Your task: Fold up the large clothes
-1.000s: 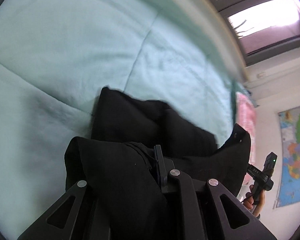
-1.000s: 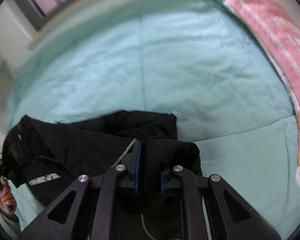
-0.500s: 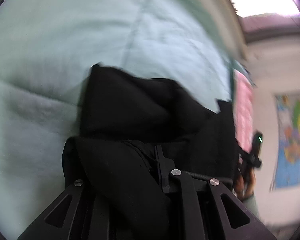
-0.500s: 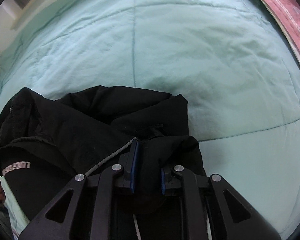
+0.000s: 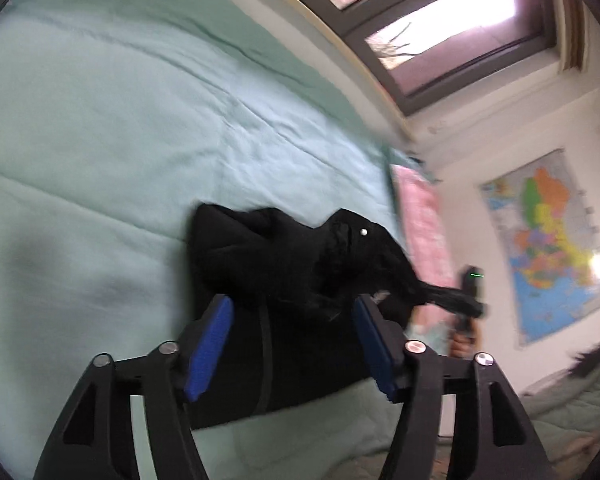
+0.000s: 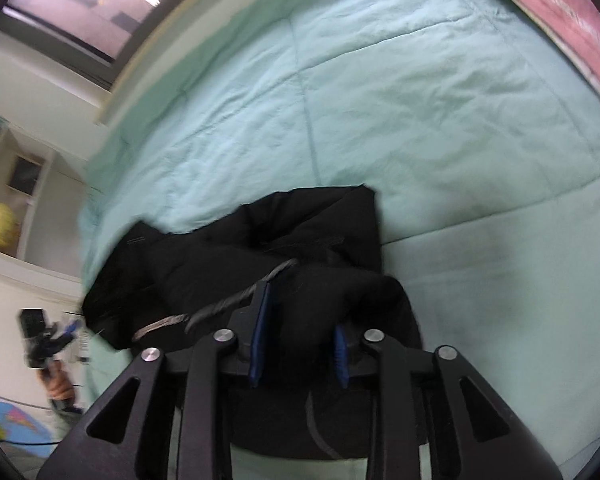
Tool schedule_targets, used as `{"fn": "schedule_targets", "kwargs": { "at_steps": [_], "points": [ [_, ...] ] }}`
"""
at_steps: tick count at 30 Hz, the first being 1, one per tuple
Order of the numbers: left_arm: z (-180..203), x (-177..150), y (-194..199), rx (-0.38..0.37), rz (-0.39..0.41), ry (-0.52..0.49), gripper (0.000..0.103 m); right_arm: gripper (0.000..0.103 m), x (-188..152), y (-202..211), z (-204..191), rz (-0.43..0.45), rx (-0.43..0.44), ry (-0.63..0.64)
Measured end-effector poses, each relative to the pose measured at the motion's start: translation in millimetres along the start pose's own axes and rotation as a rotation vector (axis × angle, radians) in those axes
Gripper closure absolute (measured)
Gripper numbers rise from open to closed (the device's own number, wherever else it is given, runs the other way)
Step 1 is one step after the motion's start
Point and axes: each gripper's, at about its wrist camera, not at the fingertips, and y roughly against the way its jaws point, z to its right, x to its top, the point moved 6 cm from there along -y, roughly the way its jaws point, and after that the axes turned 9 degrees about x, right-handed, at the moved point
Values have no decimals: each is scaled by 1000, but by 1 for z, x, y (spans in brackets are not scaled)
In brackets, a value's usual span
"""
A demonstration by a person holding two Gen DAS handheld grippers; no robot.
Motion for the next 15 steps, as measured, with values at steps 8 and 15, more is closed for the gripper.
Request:
{"fn": "schedule_targets", "kwargs": {
  "at_steps": [8, 15],
  "points": [
    [-15, 22, -94, 288, -99, -10, 37, 37, -4, 11, -50, 30, -199, 291],
    [-39, 50, -145, 260, -102, 72, 37, 37, 36, -64, 10, -65, -287, 287]
  ]
}}
